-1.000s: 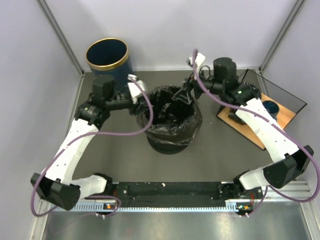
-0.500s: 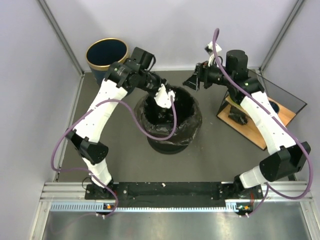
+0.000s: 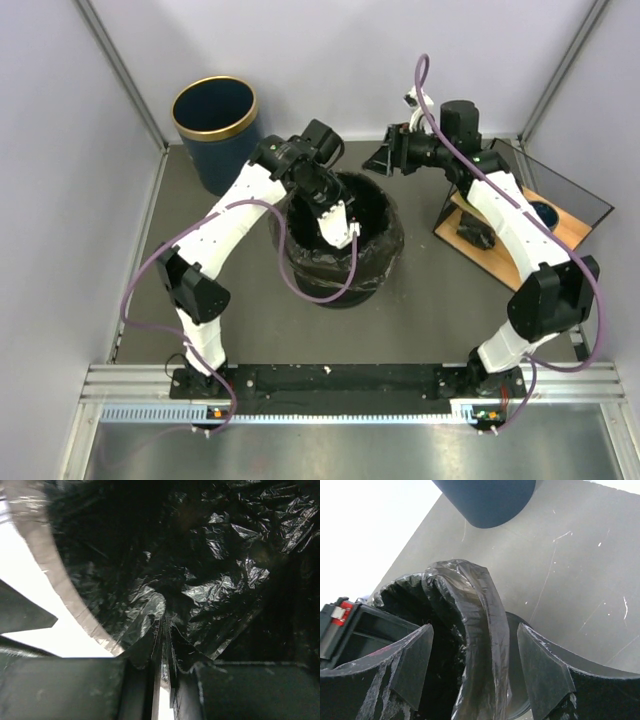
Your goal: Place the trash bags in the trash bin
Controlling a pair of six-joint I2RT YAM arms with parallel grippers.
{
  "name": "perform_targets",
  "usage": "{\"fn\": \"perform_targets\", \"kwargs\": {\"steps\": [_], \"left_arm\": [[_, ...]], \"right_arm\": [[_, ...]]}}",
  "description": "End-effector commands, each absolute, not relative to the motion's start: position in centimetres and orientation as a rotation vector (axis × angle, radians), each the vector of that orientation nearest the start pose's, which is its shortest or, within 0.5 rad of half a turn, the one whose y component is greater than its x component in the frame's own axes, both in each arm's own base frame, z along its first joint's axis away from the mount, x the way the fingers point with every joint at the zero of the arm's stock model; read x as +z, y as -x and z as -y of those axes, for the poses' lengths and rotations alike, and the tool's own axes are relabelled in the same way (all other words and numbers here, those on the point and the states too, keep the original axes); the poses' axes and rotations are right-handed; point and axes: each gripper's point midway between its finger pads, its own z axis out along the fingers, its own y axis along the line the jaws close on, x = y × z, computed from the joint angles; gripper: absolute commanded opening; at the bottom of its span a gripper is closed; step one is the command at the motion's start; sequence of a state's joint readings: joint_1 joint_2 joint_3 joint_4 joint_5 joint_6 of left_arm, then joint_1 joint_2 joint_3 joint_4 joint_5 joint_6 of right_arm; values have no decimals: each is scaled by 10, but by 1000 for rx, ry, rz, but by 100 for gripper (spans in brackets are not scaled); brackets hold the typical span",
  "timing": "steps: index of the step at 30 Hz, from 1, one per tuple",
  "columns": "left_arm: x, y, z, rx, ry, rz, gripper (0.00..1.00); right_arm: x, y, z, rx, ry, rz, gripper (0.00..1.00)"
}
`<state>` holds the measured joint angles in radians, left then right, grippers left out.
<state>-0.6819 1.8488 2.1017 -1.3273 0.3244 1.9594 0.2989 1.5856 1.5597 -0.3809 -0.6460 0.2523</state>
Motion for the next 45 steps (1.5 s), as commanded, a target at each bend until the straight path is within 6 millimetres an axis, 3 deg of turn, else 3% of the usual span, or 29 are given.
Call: {"fn": "perform_targets", "kwargs": {"steps": [1, 10, 17, 22, 25, 31, 33, 42, 45], "left_arm": [[237, -316, 271, -51, -2733, -461, 11], [196, -333, 274, -59, -2837, -415, 11], [151, -336, 264, -89, -2926, -434, 12], [134, -343, 266, -92, -2946, -451, 11], [145, -340, 277, -105, -2884, -433, 15], [199, -329, 284, -50, -2759, -383, 36], [208, -323, 282, -50, -2747, -374, 39], [250, -293, 274, -67, -2670, -356, 43], [277, -287, 275, -75, -2581, -424, 43]], "right_arm": [[330, -405, -248, 1025, 497, -1888, 69], [305, -417, -256, 1067, 475, -1940, 67], [290, -413, -264, 1098, 490, -1973, 65], [284, -411, -265, 1106, 497, -1985, 64], [283, -410, -265, 1100, 512, -1984, 64], [277, -403, -262, 1054, 570, -1977, 63], [279, -402, -261, 1029, 582, -1967, 62], [282, -400, -259, 997, 599, -1951, 63], [285, -398, -260, 995, 609, -1941, 63]]}}
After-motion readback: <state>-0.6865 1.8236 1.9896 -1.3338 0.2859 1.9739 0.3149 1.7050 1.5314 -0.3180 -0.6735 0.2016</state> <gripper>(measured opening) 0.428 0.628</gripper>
